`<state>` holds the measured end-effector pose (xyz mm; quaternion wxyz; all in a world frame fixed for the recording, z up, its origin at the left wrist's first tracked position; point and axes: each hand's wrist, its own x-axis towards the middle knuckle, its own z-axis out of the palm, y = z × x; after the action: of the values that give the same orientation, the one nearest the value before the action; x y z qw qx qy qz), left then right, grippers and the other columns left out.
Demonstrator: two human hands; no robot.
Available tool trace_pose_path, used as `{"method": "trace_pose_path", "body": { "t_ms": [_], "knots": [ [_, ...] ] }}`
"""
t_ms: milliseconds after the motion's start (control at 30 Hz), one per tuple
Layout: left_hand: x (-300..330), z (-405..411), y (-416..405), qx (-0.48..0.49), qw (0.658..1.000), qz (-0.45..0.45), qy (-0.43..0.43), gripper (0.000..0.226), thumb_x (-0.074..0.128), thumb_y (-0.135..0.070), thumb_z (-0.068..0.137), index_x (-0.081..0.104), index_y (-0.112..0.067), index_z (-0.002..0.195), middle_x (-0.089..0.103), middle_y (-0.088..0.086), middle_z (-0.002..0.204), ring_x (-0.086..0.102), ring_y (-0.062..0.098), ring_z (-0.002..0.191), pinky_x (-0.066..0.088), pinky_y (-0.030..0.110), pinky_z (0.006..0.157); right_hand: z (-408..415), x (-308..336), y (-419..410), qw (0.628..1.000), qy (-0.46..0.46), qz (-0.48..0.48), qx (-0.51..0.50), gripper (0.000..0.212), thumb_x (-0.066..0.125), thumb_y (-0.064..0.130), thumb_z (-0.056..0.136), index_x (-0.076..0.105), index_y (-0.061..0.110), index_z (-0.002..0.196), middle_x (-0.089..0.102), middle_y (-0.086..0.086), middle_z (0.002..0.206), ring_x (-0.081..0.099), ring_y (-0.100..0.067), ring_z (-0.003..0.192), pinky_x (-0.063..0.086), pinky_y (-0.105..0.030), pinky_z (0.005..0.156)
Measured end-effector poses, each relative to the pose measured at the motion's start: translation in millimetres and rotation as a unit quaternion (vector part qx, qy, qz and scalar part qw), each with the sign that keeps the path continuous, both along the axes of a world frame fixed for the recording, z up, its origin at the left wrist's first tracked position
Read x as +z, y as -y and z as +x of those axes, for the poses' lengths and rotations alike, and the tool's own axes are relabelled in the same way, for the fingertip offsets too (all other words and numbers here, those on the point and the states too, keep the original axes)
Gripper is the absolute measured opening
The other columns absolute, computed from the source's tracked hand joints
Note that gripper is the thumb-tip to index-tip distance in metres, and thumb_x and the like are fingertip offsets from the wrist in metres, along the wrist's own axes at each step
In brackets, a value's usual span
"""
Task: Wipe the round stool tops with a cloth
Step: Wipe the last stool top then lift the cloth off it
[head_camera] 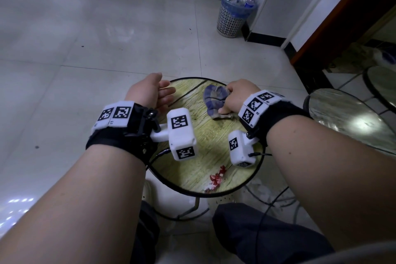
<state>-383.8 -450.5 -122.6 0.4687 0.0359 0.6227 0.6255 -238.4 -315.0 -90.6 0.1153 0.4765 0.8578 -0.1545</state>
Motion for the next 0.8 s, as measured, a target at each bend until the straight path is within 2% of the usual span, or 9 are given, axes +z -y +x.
{"method": "trace_pose_path", "body": {
  "t_ms": [133, 233, 300, 367, 500, 600, 800],
  "knots": [
    [0.3, -2.1, -2.7, 0.007, 1.000, -0.006, -0.001, 0.031, 0.040, -0.039, 0.095, 0.060, -0.018, 0.084, 0.069, -0.002, 0.083, 0.060, 0.012, 0.070, 0.045, 0.027, 0.068, -7.2, 1.7, -6.8, 1.000, 0.009, 0.000, 0.010, 0.026, 0.073, 0.019, 0.077, 0.048, 0.015, 0.068, 0.051, -0.001, 0.072, 0.050, -0.021, 0.068, 0.036, -0.024, 0.056],
    [-1.5, -4.0, -5.9, 0.011, 1.000, -0.003, -0.002, 0.031, 0.042, -0.040, 0.094, 0.062, -0.018, 0.086, 0.070, -0.002, 0.084, 0.063, 0.013, 0.076, 0.047, 0.029, 0.075, -12.9, 0.6, -12.3, 1.000, 0.005, 0.004, 0.014, 0.033, 0.071, 0.017, 0.077, 0.043, 0.016, 0.062, 0.047, 0.000, 0.066, 0.046, -0.020, 0.061, 0.029, -0.024, 0.047],
    [-2.5, -5.6, -7.6, 0.011, 1.000, -0.002, -0.005, 0.031, 0.042, -0.040, 0.094, 0.062, -0.018, 0.087, 0.071, -0.001, 0.086, 0.064, 0.014, 0.079, 0.047, 0.030, 0.075, -17.7, -0.4, -16.1, 1.000, 0.009, 0.008, 0.024, 0.025, 0.071, 0.018, 0.077, 0.049, 0.014, 0.068, 0.052, -0.003, 0.073, 0.050, -0.023, 0.070, 0.031, -0.024, 0.050],
    [-2.2, -6.6, -7.4, 0.017, 1.000, 0.002, -0.006, 0.031, 0.042, -0.040, 0.094, 0.062, -0.017, 0.088, 0.070, 0.000, 0.089, 0.064, 0.014, 0.081, 0.047, 0.030, 0.071, -21.0, -0.8, -18.5, 0.999, 0.009, 0.014, 0.032, 0.016, 0.071, 0.018, 0.078, 0.056, 0.014, 0.081, 0.057, -0.005, 0.086, 0.054, -0.024, 0.079, 0.037, -0.024, 0.059],
    [-2.6, -9.7, -8.2, 0.029, 1.000, 0.002, -0.004, 0.030, 0.043, -0.040, 0.094, 0.062, -0.018, 0.088, 0.070, -0.001, 0.087, 0.064, 0.014, 0.079, 0.046, 0.029, 0.068, -27.5, -2.5, -24.1, 0.999, 0.005, 0.017, 0.037, 0.016, 0.070, 0.019, 0.078, 0.055, 0.015, 0.077, 0.057, -0.004, 0.087, 0.054, -0.023, 0.078, 0.037, -0.025, 0.062],
    [-3.4, -8.8, -9.5, 0.028, 1.000, -0.003, -0.001, 0.030, 0.043, -0.040, 0.094, 0.062, -0.018, 0.087, 0.070, -0.001, 0.085, 0.064, 0.013, 0.079, 0.047, 0.029, 0.071, -34.4, -1.7, -26.9, 0.999, 0.003, 0.023, 0.046, 0.013, 0.068, 0.020, 0.081, 0.058, 0.014, 0.087, 0.059, -0.006, 0.092, 0.054, -0.024, 0.080, 0.039, -0.025, 0.066],
    [-1.2, -3.1, -15.3, 0.021, 1.000, -0.003, 0.007, 0.030, 0.043, -0.038, 0.094, 0.061, -0.017, 0.085, 0.069, 0.000, 0.087, 0.063, 0.014, 0.079, 0.048, 0.029, 0.070, -40.4, 4.9, -31.2, 0.997, 0.013, 0.013, 0.076, 0.035, 0.076, 0.028, 0.076, 0.061, 0.010, 0.102, 0.060, -0.008, 0.103, 0.058, -0.028, 0.096, 0.046, -0.030, 0.081]
  ]
}}
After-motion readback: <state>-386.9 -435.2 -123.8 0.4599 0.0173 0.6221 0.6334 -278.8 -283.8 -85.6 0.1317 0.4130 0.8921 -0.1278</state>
